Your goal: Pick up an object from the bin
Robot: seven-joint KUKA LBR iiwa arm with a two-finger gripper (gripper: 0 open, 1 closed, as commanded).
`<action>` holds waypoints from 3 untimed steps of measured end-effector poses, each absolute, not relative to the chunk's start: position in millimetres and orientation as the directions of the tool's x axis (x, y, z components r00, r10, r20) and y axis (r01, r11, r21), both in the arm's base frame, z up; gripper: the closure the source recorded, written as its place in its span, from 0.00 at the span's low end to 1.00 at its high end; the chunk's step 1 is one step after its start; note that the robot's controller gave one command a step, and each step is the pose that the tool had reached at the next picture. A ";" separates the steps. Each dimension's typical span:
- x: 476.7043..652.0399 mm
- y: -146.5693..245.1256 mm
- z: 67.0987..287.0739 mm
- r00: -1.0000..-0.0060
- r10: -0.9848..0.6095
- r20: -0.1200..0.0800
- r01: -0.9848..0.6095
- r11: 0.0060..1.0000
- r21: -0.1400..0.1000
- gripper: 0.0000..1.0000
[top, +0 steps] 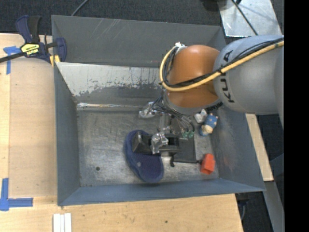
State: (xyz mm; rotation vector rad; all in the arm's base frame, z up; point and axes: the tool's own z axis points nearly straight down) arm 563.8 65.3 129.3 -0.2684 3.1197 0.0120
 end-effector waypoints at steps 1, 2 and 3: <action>567.0 67.6 126.6 -0.973 -0.231 -0.011 -0.231 0.973 0.010 0.00; 567.5 70.8 126.3 -0.891 -0.453 -0.019 -0.454 0.891 0.010 0.00; 572.0 73.5 123.1 -0.848 -0.530 -0.016 -0.530 0.848 0.007 0.00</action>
Offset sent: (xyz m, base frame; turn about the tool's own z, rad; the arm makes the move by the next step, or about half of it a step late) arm 0.0251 -0.0087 -0.0540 -0.2039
